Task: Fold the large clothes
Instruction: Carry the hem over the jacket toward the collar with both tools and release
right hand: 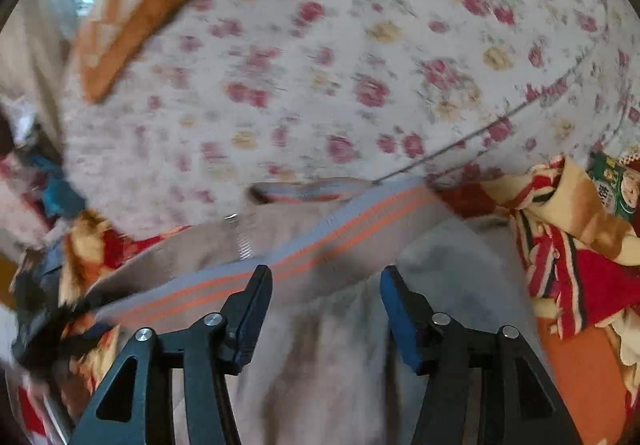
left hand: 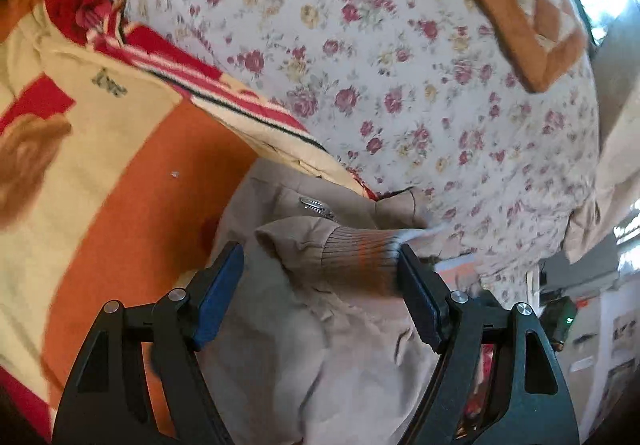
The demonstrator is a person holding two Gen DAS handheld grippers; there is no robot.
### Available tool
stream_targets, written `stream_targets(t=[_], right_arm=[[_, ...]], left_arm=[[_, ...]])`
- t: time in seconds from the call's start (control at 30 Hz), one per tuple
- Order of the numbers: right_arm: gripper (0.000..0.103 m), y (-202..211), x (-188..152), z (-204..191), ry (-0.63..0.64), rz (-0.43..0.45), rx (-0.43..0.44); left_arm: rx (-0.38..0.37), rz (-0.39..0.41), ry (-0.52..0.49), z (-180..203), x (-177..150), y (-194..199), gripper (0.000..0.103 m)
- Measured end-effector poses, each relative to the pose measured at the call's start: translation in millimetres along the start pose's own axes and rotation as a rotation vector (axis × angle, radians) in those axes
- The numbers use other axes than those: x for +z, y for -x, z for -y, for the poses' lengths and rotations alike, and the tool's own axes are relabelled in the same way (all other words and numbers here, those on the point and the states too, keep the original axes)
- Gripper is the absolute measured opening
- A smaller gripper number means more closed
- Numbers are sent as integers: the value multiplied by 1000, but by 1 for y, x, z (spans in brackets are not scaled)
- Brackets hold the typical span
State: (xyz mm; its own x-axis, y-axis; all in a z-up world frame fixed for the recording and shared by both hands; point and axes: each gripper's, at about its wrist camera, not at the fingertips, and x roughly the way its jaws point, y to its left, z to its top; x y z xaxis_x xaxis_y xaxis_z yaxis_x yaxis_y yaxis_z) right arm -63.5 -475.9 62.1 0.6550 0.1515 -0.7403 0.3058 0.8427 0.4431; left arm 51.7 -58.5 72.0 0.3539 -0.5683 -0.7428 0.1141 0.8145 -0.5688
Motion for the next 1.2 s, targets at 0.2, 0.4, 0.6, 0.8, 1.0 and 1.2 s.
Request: stream_targets(t=[0.2, 0.4, 0.6, 0.8, 1.0, 1.2], right_arm=[[77, -5, -35, -51, 204, -64, 34], [42, -75, -40, -94, 393, -136, -126], [23, -116, -3, -72, 266, -70, -235], [48, -88, -7, -60, 203, -130, -111], [88, 19, -11, -12, 173, 59, -297], [28, -5, -17, 59, -8, -102, -235]], left_arm=[[16, -23, -36, -2, -28, 6, 77], [-52, 137, -15, -12, -18, 41, 82], [-36, 82, -12, -28, -15, 20, 90], [11, 4, -76, -18, -28, -3, 90], [94, -27, -111, -15, -42, -22, 90], [147, -22, -126, -17, -51, -43, 90]])
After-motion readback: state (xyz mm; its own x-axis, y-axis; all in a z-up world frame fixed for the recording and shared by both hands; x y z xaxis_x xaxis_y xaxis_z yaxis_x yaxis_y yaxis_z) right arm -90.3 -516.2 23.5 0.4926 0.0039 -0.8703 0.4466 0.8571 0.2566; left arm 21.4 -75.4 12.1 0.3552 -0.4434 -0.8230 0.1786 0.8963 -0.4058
